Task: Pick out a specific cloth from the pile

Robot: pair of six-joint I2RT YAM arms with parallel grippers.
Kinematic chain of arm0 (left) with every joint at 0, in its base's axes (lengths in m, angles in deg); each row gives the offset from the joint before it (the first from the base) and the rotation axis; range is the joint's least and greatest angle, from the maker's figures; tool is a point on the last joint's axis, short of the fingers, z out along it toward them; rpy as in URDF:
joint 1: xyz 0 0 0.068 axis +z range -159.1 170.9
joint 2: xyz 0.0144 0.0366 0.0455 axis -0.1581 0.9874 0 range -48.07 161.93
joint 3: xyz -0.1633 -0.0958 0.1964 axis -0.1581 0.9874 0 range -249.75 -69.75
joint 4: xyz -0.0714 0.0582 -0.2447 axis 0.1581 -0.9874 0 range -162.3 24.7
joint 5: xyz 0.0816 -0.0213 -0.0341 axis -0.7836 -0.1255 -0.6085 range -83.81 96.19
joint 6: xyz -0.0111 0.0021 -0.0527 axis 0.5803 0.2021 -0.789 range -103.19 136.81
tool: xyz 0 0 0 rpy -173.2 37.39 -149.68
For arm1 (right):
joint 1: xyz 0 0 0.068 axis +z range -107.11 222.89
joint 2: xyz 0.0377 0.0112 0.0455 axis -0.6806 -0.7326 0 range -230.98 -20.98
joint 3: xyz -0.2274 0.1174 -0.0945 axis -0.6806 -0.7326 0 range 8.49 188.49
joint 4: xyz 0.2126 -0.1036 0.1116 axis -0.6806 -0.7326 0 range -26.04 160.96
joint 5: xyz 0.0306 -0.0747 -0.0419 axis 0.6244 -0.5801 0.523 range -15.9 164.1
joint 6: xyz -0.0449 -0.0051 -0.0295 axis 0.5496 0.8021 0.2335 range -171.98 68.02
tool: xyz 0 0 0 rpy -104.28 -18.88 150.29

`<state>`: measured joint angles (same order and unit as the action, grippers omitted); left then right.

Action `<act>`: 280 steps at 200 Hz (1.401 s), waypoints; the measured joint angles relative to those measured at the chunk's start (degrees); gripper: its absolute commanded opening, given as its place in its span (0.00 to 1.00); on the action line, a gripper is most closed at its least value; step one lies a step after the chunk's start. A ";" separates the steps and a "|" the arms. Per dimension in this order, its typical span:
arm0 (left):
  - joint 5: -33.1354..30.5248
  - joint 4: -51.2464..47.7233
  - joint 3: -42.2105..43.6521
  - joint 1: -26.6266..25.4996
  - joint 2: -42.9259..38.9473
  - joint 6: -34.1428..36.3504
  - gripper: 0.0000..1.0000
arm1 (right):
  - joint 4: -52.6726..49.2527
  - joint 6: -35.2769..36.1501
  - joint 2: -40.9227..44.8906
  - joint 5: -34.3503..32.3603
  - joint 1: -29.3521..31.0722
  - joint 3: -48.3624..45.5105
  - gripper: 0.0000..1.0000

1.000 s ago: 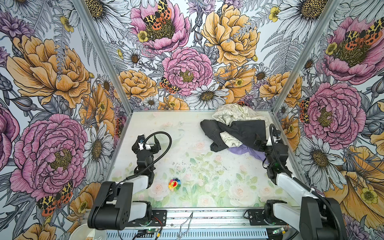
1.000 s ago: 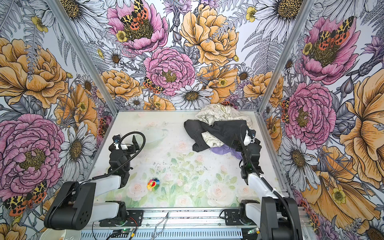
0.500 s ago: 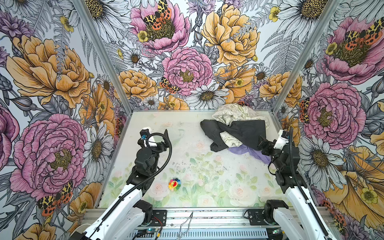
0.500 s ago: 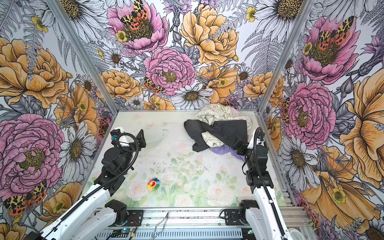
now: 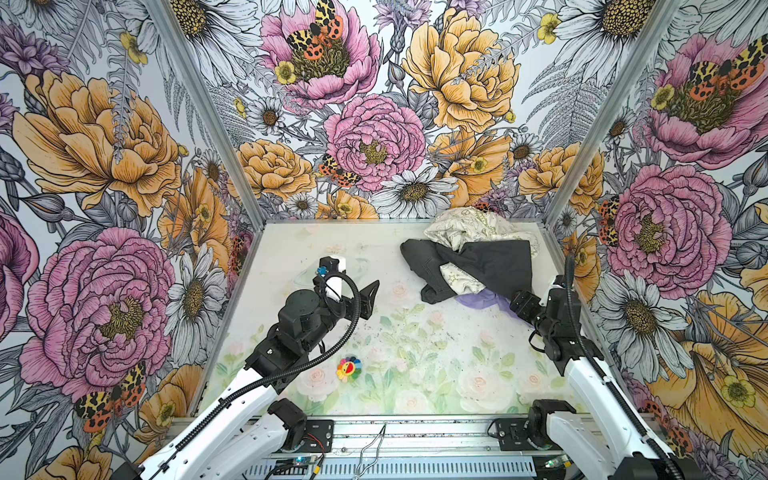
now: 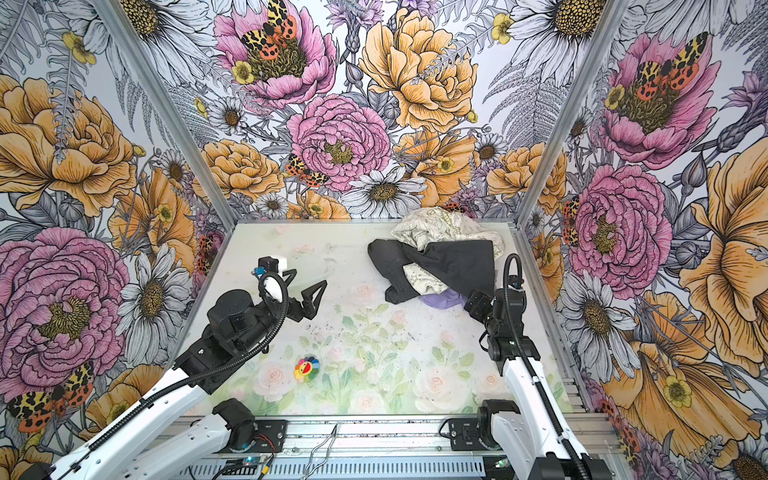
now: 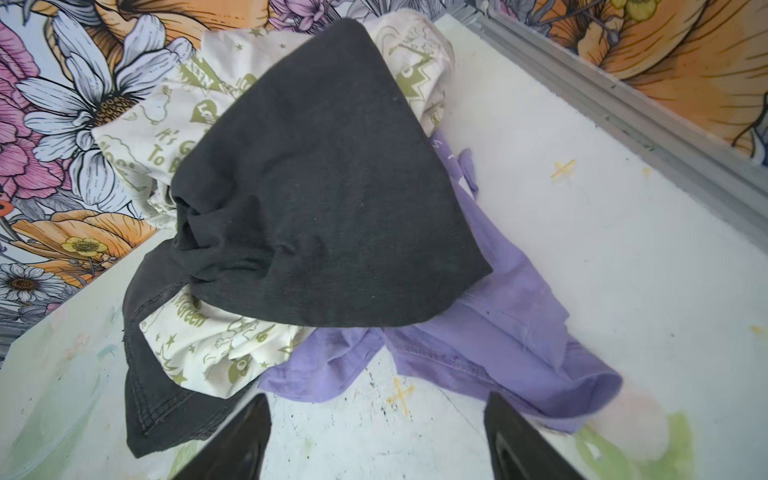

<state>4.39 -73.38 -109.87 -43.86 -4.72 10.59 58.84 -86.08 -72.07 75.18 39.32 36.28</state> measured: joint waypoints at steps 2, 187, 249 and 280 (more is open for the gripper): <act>0.37 -0.33 -0.09 0.00 0.02 0.44 0.99 | -0.07 -0.07 -0.28 -0.04 -0.09 -0.04 0.79; 10.12 -5.51 -1.11 2.71 -2.75 9.33 0.99 | -4.76 3.13 -17.29 -4.76 -6.38 4.96 0.54; 10.69 -5.57 -1.07 3.78 -2.67 9.18 0.99 | -7.04 9.94 -24.74 -7.30 -7.76 10.45 0.48; 11.32 -5.70 -1.07 4.26 -2.32 9.16 0.99 | -7.78 12.37 -29.53 -8.02 -7.76 12.68 0.43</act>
<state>15.71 -79.09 -110.94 -39.60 -7.04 19.75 51.06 -73.71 -101.60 67.16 31.56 48.96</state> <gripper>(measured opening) 0.986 0.457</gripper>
